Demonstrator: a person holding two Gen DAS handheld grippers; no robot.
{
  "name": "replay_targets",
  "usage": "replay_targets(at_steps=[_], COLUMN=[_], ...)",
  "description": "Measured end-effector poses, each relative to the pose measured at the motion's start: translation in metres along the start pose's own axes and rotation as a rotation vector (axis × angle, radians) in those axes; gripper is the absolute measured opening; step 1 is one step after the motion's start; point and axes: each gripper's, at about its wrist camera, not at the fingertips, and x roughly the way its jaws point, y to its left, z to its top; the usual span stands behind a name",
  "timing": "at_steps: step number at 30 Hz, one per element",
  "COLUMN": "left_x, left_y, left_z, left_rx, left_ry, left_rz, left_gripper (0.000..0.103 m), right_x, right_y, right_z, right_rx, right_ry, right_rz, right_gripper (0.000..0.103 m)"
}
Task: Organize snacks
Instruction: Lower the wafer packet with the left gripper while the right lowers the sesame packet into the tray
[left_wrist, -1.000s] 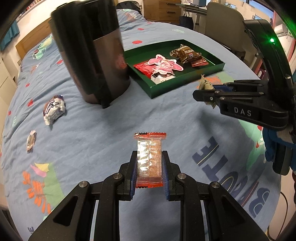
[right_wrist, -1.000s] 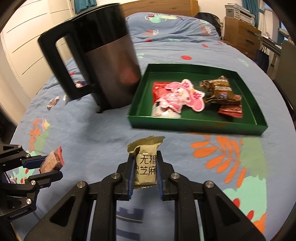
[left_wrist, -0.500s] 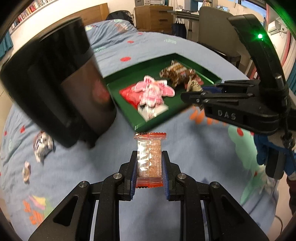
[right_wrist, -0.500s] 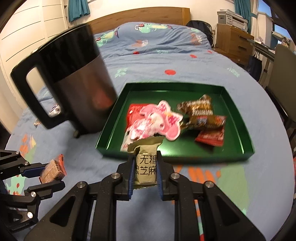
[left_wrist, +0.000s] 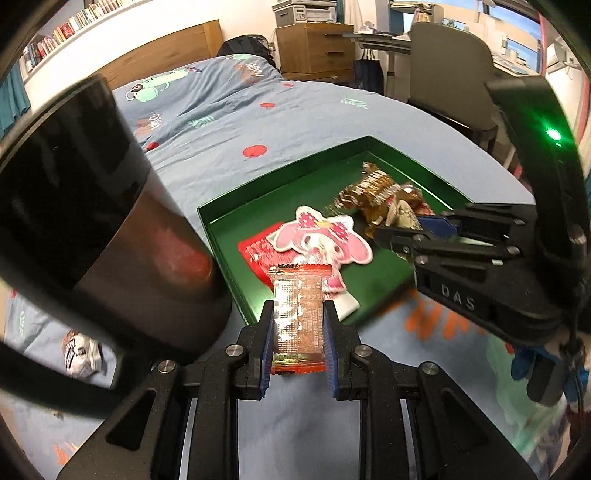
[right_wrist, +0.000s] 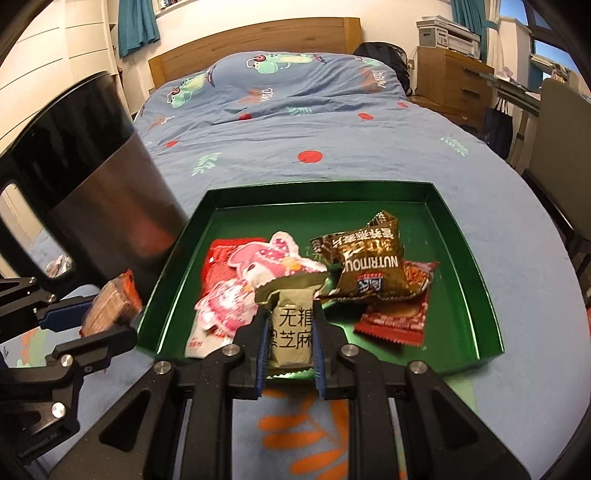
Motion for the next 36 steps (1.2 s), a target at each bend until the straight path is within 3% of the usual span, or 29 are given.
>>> replay_targets(at_steps=[8,17,33,36], left_x=[0.042,0.084,0.09,0.088], left_y=[0.002,0.0,-0.001,0.0], left_z=[0.021,0.015,0.015,0.015], left_rx=[0.014,0.02,0.01,0.01], left_ry=[0.012,0.064,0.022,0.016], left_rz=[0.07,0.113,0.126,0.134], left_gripper=[0.02,0.02,0.021,0.026], right_x=[0.03,0.049,0.06,0.059], right_y=[-0.016,-0.038,-0.055,-0.054], right_z=[0.007,0.019,0.016,0.014], right_rx=[0.015,0.028,0.046,0.044], right_ry=[0.004,-0.026,-0.05,-0.05], right_rz=[-0.024,-0.072,-0.15,-0.149], right_gripper=[0.089,0.09,0.091,0.103])
